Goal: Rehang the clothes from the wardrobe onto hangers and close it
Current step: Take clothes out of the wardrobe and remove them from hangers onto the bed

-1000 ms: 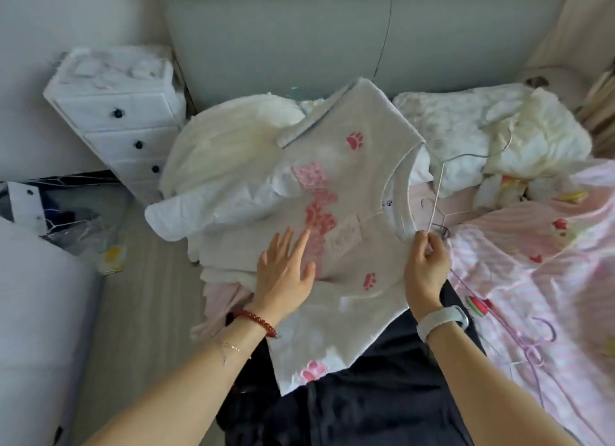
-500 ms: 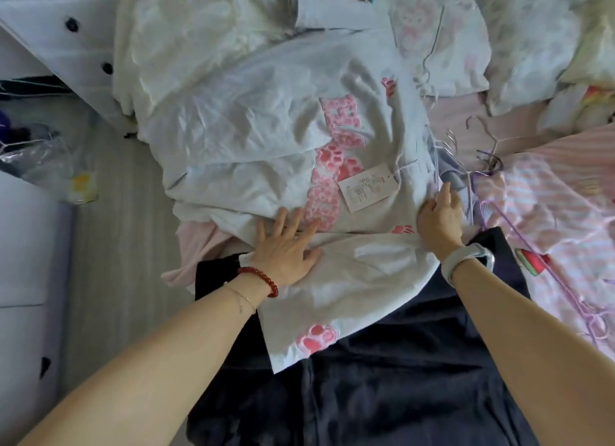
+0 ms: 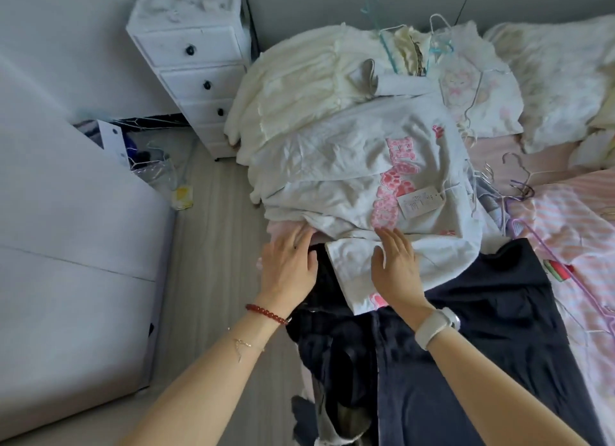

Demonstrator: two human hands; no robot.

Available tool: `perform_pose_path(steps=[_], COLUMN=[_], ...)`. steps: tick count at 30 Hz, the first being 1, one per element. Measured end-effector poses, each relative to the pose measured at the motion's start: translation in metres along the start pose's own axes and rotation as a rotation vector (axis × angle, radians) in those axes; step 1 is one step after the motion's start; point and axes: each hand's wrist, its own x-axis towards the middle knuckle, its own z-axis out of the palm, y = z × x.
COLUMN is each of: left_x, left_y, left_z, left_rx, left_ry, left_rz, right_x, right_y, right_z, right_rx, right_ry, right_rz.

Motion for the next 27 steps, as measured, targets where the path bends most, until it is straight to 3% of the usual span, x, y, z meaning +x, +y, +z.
perform_pose_path(steps=[4,13,16,21,27], left_x=[-0.104,-0.351,-0.438,-0.582,-0.713], left_y=[-0.02,-0.091,-0.128,-0.185,-0.223], left_z=[-0.044,-0.08,-0.097,-0.128,-0.175], left_rx=[-0.024,0.009,0.099,0.242,0.357], left_ry=[0.073,0.229,0.288,0.397,0.538], left_rz=[0.009,-0.175,-0.367,-0.756,-1.115], right_x=[-0.078,-0.262,-0.321,-0.411,-0.507], right_y=[-0.066,-0.147,-0.178,-0.266,-0.38], right_z=[0.017,0.082,0.108,0.161,0.207], right_rx=[0.098,-0.135,-0.229,-0.241,-0.127], right_ry=[-0.064,-0.344,-0.446,-0.531,-0.587], right_rz=[-0.052,-0.392,-0.532,-0.928,-1.381])
